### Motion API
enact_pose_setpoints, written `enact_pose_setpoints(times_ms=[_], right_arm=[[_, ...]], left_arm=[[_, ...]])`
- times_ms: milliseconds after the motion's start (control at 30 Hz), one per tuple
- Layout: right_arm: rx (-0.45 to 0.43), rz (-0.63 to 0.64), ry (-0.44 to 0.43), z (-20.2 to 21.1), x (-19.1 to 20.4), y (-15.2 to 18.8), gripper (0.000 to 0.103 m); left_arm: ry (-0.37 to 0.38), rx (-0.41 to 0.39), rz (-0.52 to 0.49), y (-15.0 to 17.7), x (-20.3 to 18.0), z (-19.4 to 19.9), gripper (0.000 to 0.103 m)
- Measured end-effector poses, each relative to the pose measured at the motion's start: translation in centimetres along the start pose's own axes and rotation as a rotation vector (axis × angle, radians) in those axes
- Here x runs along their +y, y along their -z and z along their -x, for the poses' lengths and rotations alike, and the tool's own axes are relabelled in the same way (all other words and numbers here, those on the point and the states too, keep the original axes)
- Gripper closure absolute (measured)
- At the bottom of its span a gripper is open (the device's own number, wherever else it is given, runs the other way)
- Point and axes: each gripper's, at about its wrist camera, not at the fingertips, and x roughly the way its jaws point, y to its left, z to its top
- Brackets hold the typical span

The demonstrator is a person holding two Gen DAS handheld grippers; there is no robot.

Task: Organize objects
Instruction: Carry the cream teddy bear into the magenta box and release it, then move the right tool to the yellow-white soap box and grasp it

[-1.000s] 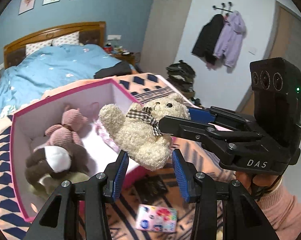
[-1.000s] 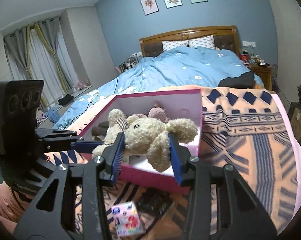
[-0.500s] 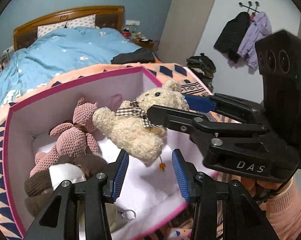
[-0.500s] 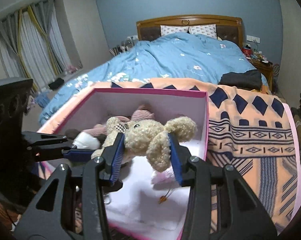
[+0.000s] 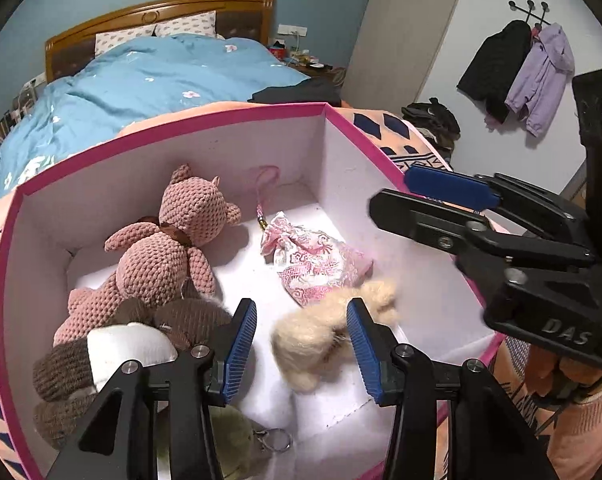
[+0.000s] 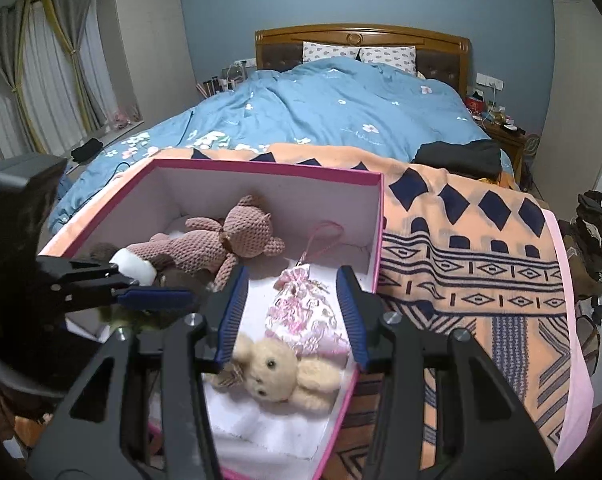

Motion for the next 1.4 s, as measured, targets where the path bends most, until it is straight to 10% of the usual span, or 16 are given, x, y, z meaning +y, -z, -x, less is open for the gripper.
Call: enact_pose_setpoints(times_ms=[867, 1400], right_arm=[[-0.154, -0.069, -0.200, 11.2, 2.7, 6.8, 0.048], [-0.109, -0.153, -0.237, 14.2, 3.6, 13.9, 0.045]], left_arm=[[0.012, -0.224, -0.130, 7.4, -4.3, 10.6, 0.032], [0.093, -0.119, -0.194, 14.7, -6.8, 10.0, 0.032]])
